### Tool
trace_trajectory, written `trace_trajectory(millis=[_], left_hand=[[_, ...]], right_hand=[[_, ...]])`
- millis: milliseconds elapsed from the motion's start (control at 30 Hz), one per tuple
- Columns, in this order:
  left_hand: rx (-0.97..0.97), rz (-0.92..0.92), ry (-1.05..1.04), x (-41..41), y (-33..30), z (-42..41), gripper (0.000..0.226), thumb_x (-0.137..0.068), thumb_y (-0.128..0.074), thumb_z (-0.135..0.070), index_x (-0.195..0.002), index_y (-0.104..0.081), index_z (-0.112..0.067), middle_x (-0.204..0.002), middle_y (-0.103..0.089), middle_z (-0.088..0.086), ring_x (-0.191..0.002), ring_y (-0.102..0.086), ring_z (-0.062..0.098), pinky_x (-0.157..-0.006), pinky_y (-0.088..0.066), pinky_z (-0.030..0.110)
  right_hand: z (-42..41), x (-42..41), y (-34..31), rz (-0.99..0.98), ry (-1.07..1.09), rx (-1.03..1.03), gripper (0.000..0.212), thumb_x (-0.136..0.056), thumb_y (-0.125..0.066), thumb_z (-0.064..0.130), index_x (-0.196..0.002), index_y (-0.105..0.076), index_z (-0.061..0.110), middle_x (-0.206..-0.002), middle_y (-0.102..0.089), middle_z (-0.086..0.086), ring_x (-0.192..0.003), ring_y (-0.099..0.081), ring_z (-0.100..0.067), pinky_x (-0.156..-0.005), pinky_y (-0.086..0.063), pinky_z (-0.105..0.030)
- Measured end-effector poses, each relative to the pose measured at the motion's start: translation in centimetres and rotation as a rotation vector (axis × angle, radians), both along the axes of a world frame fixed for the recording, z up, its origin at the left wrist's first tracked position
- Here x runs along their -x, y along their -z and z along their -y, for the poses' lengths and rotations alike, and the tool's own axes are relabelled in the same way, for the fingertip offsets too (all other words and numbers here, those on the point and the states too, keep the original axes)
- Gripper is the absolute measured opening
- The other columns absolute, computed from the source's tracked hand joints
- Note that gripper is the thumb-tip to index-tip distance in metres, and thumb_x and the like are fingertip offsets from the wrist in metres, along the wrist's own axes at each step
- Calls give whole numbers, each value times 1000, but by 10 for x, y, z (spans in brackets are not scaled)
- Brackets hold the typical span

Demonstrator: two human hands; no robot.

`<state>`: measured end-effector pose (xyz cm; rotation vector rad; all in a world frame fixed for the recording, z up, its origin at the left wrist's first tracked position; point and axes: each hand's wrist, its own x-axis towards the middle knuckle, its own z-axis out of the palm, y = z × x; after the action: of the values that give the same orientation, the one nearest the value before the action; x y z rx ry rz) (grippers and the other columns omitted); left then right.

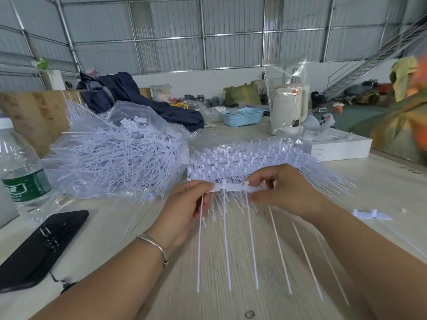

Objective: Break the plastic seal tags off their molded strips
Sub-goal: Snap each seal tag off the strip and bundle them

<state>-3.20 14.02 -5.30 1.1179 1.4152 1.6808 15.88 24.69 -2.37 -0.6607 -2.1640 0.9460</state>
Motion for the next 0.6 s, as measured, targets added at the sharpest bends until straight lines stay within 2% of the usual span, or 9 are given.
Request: trace_trajectory(millis=[67, 133, 167, 267, 367, 433, 533, 600], left_hand=[[-1, -4, 20, 0, -1, 0, 16, -88, -65, -19, -80, -64, -5, -56, -48, 2, -48, -36, 14, -51, -25, 28], [-8, -33, 50, -1, -2, 1, 17, -90, -65, -18, -74, -66, -12, -59, -52, -1, -48, -37, 10, -46, -28, 19], [-10, -45, 64, -3, -2, 2, 17, -90, -65, -18, -74, -66, -14, -60, -52, -2, -48, -37, 9, -45, -29, 18], [-12, -35, 131, -8, -5, 4, 17, -91, -62, -19, -75, -64, -14, -62, -50, -1, -49, -34, 8, -45, -25, 19], [-14, 128, 269, -10, -9, 5, 24, -89, -60, -16, -66, -64, -19, -61, -49, -3, -47, -35, 5, -41, -25, 15], [3, 232, 370, -9, -10, 7, 23, -89, -57, -15, -67, -62, -18, -61, -47, -3, -48, -35, 4, -43, -24, 14], [25, 342, 483, -6, -9, 8, 18, -91, -59, -13, -73, -54, -16, -62, -45, -3, -51, -34, 5, -50, -19, 18], [46, 405, 569, -6, -7, 8, 17, -88, -64, -15, -76, -52, -16, -63, -45, -4, -51, -37, 6, -50, -23, 18]], right_hand=[[1, -1, -1, -112, -30, 102, 12, -77, -74, 16, -82, -78, 27, -84, -72, 5, -70, -57, -4, -70, -40, -18], [3, -2, -2, -146, -66, 175, 7, -78, -72, 25, -81, -77, 22, -88, -72, -8, -78, -61, -13, -77, -42, -24], [4, -1, -2, -131, -79, 180, 9, -80, -74, 26, -79, -76, 18, -82, -71, -10, -75, -61, -14, -76, -43, -24], [3, 0, 1, -65, -86, 154, 37, -78, -77, 31, -73, -63, -2, -60, -58, -7, -60, -52, -16, -66, -41, -24], [4, -1, -1, -27, -72, 152, 52, -73, -77, 42, -69, -56, -6, -56, -54, -6, -57, -45, -16, -66, -37, -28], [6, -2, -3, -22, -83, 157, 61, -68, -74, 52, -68, -55, -6, -58, -55, -9, -59, -45, -16, -68, -37, -29], [7, -1, -1, -33, -123, 181, 66, -67, -74, 55, -72, -55, -9, -62, -53, -13, -64, -46, -19, -74, -37, -32], [6, 0, 1, -30, -134, 187, 64, -65, -76, 54, -72, -57, -6, -60, -51, -10, -62, -44, -18, -72, -35, -32]])
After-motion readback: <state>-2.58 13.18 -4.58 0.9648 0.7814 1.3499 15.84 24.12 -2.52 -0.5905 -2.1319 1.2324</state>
